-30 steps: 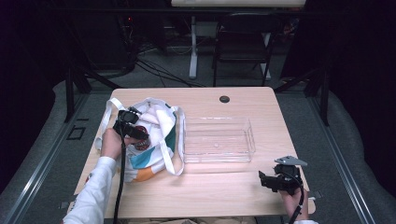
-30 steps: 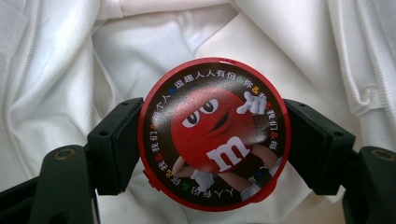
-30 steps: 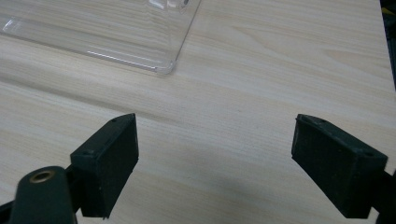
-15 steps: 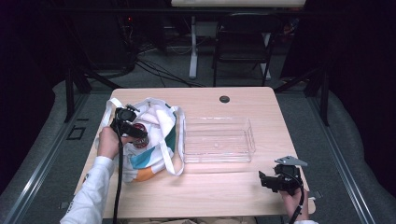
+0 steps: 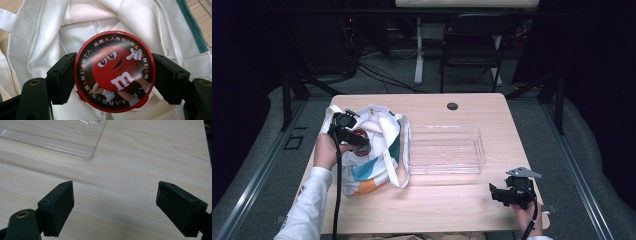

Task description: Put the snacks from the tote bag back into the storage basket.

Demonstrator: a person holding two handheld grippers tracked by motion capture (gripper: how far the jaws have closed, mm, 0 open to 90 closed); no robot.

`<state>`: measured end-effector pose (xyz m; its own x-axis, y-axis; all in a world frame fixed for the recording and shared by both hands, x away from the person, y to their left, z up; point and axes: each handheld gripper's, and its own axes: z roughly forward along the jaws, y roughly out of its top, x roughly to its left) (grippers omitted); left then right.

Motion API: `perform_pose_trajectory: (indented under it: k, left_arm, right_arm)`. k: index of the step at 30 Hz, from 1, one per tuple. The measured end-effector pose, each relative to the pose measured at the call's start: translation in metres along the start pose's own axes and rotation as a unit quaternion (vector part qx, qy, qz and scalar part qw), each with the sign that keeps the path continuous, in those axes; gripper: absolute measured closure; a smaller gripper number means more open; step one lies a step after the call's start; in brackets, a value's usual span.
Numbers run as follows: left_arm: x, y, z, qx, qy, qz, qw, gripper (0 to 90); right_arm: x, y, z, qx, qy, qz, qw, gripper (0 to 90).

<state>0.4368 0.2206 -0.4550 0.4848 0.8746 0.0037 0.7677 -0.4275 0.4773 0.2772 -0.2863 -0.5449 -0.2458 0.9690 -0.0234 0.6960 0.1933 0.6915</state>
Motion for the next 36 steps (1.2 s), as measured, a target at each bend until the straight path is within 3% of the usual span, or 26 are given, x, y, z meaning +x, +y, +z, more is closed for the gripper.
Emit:
perform_pose_trajectory:
  k: [19, 36]
  left_arm:
    - [-0.004, 0.008, -0.021, -0.017, -0.004, 0.009, 0.9998, 25.8]
    - [-0.023, 0.036, -0.041, -0.033, -0.005, 0.040, 0.9986, 25.8]
  right_arm:
    - [0.000, 0.000, 0.001, 0.000, -0.002, 0.002, 1.0000, 14.2]
    - [0.000, 0.000, 0.001, 0.001, -0.003, 0.002, 1.0000, 14.2]
